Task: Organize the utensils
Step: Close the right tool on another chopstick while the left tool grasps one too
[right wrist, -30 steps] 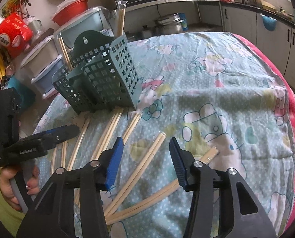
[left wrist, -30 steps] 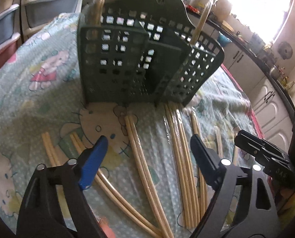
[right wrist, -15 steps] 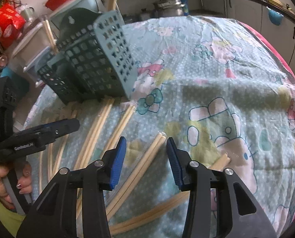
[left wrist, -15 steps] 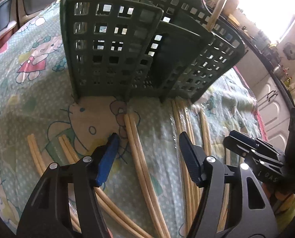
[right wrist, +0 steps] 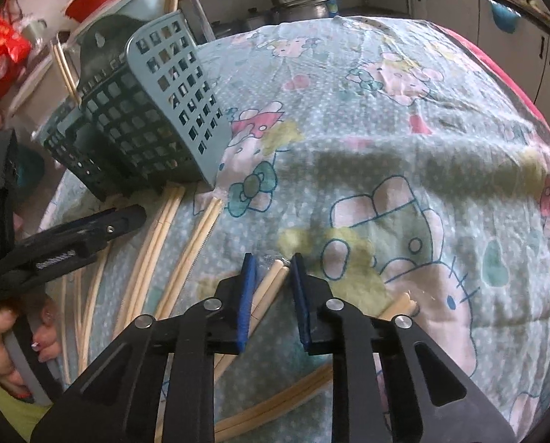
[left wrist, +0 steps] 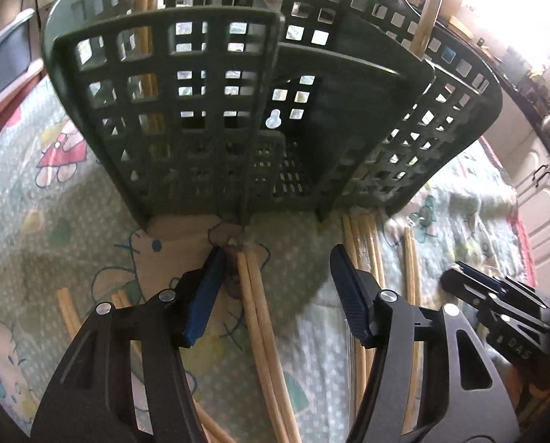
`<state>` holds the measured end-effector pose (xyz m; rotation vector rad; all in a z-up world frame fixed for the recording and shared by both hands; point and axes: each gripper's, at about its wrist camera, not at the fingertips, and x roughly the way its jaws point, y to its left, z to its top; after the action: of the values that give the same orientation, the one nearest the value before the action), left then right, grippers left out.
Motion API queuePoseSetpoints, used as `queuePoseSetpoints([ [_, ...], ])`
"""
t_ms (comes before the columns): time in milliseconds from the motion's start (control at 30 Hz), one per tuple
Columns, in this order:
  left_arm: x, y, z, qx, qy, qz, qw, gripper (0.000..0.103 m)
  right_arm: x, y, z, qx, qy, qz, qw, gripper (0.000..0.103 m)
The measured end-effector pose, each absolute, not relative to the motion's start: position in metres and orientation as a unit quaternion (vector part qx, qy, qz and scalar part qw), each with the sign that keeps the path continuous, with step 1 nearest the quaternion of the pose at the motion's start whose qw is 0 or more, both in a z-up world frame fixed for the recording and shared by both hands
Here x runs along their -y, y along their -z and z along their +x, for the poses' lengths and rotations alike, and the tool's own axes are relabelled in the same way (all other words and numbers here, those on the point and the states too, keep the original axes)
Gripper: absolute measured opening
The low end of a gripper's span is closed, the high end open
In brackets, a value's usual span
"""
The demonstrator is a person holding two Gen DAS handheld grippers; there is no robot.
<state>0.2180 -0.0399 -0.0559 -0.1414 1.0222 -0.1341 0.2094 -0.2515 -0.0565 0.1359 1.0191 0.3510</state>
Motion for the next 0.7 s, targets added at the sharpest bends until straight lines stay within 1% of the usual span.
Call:
queuePoseSetpoints([
  [33,0.044,0.056,0.219,-0.487,0.062,-0.065,0.869,0.050,0.255,0.057,0.209,-0.483,-0.169,0.082,0.855,0.017],
  [100,0.046,0.056,0.220,-0.484,0.051,-0.057,0.872,0.040,0.264,0.058,0.209,-0.480,-0.176,0.119,0.851,0.015],
  [133,0.048,0.057,0.222,-0.483,0.047,-0.057,0.873,0.038,0.270,0.058,0.207,-0.477,-0.182,0.143,0.848,0.014],
  [167,0.048,0.055,0.222,-0.482,0.044,-0.057,0.873,0.032,0.274,0.057,0.206,-0.472,-0.185,0.158,0.847,0.014],
  [200,0.046,0.054,0.223,-0.481,0.041,-0.057,0.874,0.027,0.276,0.055,0.204,-0.467,-0.186,0.164,0.849,0.013],
  [267,0.038,0.053,0.223,-0.480,0.040,-0.065,0.874,0.023,0.279,0.047,0.200,-0.453,-0.191,0.172,0.854,0.012],
  [300,0.038,0.052,0.223,-0.479,0.038,-0.066,0.875,0.016,0.279,0.043,0.198,-0.446,-0.195,0.172,0.857,0.012],
  [400,0.020,0.050,0.219,-0.477,0.046,-0.084,0.873,0.009,0.277,0.028,0.192,-0.422,-0.205,0.167,0.867,0.011],
  [533,0.003,0.043,0.212,-0.473,0.080,-0.134,0.867,0.008,0.275,0.014,0.188,-0.402,-0.214,0.155,0.877,0.011],
  [700,-0.007,0.018,0.197,-0.441,0.101,-0.143,0.880,0.007,0.270,-0.002,0.177,-0.382,-0.225,0.143,0.885,0.011],
])
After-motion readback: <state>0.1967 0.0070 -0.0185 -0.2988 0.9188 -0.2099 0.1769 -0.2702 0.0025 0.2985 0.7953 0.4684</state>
